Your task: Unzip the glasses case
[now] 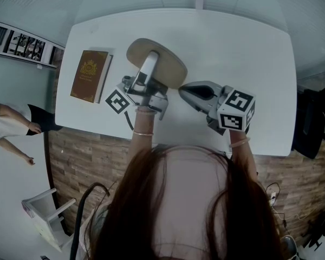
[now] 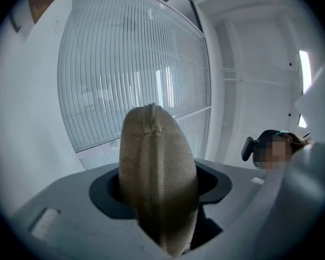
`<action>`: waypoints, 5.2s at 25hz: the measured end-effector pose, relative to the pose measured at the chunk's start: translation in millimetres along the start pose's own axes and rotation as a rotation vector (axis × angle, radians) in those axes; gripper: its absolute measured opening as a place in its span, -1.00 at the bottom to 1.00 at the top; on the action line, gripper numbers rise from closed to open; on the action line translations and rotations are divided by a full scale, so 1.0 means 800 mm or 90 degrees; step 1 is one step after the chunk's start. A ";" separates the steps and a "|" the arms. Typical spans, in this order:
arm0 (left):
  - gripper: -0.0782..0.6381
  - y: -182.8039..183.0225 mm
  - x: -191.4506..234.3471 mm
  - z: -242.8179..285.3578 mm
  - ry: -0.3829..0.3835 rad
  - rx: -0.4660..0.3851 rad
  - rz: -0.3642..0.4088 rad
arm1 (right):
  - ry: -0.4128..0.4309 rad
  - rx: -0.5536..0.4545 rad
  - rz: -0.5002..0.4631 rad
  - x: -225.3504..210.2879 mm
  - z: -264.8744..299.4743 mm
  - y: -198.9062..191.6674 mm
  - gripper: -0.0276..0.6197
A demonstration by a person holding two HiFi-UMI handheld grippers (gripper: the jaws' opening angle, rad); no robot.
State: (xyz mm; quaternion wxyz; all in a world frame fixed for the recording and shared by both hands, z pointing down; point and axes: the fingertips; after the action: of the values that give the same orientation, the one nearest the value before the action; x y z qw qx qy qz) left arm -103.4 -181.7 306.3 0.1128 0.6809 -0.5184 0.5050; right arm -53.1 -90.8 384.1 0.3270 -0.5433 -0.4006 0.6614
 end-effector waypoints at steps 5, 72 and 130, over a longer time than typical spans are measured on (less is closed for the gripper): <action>0.04 0.003 0.002 0.000 0.007 -0.018 -0.008 | -0.003 -0.005 0.001 -0.001 0.001 0.002 -0.90; 0.04 -0.048 -0.001 -0.010 0.177 0.221 0.588 | -0.330 -0.066 -0.151 -0.059 -0.070 0.029 -0.91; 0.04 -0.088 -0.041 -0.037 0.213 0.282 0.705 | -0.445 -0.091 -0.225 -0.006 -0.140 0.047 -0.91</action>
State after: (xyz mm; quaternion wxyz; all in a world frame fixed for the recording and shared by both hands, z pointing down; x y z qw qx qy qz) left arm -60.7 -111.5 320.0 -0.2303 0.2294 -0.6528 0.6843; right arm 57.4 -93.0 343.0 0.2406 -0.2296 -0.6201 0.7105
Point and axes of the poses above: the fingertips, and each gripper's own axes: z forward along the fingers, x to its left, y out of its top, and after that the axes turned 4 degrees about y, right-handed
